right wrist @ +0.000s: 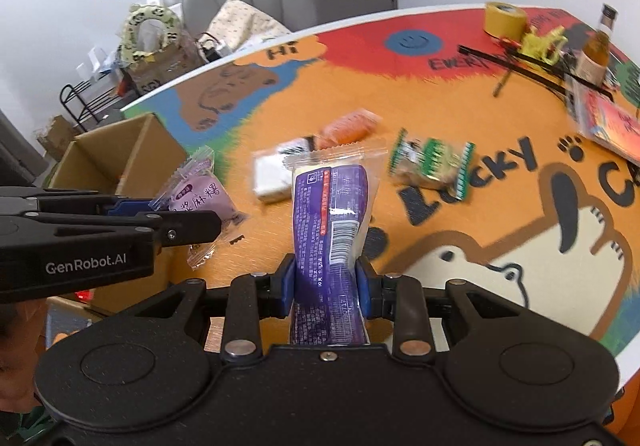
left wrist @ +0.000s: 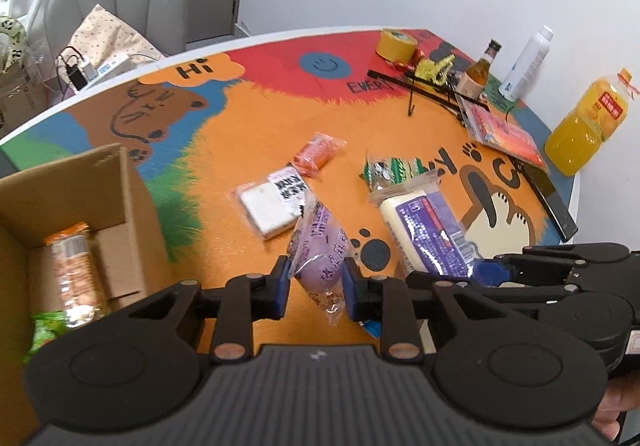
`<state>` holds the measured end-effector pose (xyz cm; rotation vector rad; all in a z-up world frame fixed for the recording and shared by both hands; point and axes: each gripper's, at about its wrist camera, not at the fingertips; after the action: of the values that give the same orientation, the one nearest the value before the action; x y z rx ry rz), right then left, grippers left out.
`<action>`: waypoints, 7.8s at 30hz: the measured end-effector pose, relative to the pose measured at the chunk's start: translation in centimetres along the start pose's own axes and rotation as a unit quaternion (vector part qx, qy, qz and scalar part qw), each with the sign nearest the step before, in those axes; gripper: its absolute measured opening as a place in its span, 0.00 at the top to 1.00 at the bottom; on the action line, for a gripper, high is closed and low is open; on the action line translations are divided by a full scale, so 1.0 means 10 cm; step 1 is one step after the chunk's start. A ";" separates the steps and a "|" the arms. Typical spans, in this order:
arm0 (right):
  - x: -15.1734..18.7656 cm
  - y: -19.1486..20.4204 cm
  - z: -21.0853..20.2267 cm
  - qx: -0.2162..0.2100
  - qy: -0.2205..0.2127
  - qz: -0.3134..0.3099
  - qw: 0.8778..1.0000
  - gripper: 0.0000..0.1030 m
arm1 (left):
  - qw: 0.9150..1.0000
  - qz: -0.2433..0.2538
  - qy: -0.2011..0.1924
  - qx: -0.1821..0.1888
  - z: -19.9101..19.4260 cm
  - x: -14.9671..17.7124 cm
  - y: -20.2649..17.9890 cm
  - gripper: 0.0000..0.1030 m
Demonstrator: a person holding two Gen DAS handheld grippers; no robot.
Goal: Organize snacks
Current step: 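Carry both snacks to the cardboard box and release them inside, then move both open grippers back toward the remaining snacks on the table, then grasp the blue wrapper with the left gripper while the right grasps the green cake pack, then carry both held snacks toward the cardboard box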
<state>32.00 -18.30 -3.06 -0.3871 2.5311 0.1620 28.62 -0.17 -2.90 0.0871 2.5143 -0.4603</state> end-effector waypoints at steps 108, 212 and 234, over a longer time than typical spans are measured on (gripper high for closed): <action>0.39 -0.84 -0.19 0.000 -0.081 0.048 0.996 0.00 | 0.997 -0.001 -0.074 0.014 -0.27 0.35 -0.27 0.12; 0.28 -0.52 0.72 0.119 -0.157 0.092 0.976 0.49 | 0.994 -0.069 -0.080 0.027 0.82 0.17 0.11 0.75; 0.19 -0.08 0.15 0.041 -0.178 0.071 0.981 0.49 | 0.992 -0.058 -0.111 0.030 0.03 0.09 0.10 0.75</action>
<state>31.50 -19.18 -5.36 -0.1306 2.2012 0.1652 28.22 0.67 -3.91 -0.0834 2.2953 -0.5602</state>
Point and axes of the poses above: each gripper's, at about its wrist camera, not at the fingertips, and z roughly the way its jaws point, y to its left, x to its underside, and after that the axes turned 7 degrees about x, right-handed
